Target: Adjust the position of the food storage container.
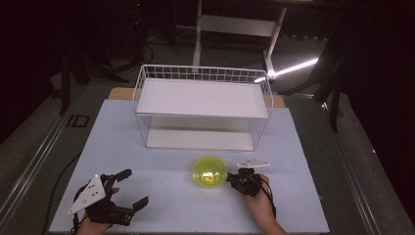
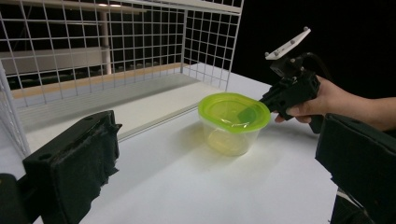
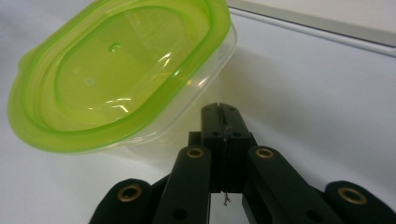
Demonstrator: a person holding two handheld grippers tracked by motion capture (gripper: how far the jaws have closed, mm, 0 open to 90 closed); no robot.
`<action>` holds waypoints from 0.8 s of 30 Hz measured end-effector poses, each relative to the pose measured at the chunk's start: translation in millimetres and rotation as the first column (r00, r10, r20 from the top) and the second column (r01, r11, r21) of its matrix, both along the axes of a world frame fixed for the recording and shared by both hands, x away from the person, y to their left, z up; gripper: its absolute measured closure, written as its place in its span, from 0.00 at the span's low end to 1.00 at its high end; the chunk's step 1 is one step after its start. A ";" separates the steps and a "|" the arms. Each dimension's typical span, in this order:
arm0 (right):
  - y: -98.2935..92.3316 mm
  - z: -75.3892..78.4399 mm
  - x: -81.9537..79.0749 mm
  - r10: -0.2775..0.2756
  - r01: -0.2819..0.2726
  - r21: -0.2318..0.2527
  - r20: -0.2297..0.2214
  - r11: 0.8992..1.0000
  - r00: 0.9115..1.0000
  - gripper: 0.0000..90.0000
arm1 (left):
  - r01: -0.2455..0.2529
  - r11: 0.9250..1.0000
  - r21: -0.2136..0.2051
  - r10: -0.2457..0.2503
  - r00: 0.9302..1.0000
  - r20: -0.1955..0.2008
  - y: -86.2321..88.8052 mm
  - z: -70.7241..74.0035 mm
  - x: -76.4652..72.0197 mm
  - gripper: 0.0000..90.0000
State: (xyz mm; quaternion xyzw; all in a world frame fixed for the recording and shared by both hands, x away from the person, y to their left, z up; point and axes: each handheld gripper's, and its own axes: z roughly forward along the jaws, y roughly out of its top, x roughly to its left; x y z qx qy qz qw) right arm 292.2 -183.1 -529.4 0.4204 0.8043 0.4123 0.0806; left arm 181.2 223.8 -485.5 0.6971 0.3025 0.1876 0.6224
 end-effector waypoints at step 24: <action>9.0 0.7 -7.8 0.015 -0.015 0.010 -0.037 1.000 0.999 1.00 | 0.009 1.000 0.000 -0.009 1.000 -0.008 -2.3 -1.2 1.7 0.00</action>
